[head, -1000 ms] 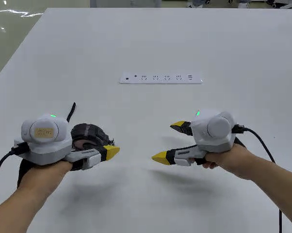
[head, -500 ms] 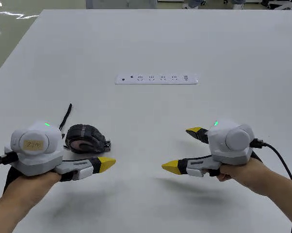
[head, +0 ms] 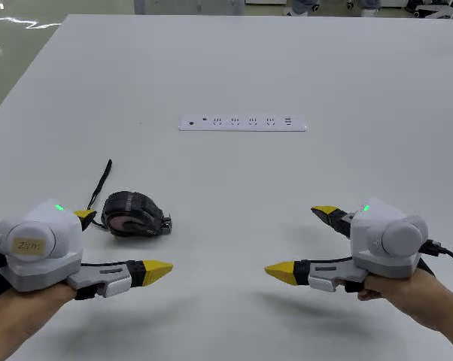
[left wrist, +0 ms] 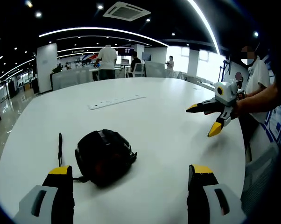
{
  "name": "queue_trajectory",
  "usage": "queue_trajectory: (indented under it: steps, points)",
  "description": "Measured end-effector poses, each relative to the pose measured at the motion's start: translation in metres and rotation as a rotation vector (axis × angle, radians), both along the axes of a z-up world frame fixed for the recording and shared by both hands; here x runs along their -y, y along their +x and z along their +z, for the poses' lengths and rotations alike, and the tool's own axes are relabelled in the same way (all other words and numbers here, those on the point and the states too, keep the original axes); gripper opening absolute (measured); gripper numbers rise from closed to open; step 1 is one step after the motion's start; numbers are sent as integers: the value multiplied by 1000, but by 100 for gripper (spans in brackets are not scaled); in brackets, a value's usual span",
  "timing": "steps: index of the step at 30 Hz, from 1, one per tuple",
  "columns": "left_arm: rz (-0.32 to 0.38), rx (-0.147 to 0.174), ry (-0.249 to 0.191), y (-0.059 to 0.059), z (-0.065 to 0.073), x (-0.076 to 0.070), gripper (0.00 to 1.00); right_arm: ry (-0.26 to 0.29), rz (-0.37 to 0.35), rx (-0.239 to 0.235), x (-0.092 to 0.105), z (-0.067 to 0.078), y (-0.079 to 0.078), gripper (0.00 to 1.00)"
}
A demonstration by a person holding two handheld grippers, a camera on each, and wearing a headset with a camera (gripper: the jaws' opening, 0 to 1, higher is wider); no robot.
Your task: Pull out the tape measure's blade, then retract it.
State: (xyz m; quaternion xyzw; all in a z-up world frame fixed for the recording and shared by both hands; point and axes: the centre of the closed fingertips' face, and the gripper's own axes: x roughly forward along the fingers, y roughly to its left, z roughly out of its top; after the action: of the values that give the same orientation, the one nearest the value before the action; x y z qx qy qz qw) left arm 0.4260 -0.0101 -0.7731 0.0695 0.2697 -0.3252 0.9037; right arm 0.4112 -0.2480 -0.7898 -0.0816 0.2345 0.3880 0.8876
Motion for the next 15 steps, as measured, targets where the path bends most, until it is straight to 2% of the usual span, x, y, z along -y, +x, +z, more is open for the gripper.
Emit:
queue_trajectory:
  steps: [3, 4, 5, 8, 10, 15]
  points:
    - [-10, 18, 0, -4, 2, -1, 100, 9, -8, 9, 1, 3, -5, 94]
    - [-22, 43, 11, -4, 4, -2, 100, 7, -11, 13, 1, 4, -7, 94]
    - [-28, 54, 14, -5, 5, -2, 100, 8, -11, 15, 1, 5, -8, 95]
    - [-45, 61, -11, -9, 8, 0, 100, 4, -5, 27, 0, 7, -15, 97]
    - [-55, 83, -21, -12, 12, 1, 100, 13, -8, 25, 0, 9, -20, 99]
    - [-56, 86, -25, -14, 13, 0, 100, 22, -14, 29, 0, 11, -23, 100]
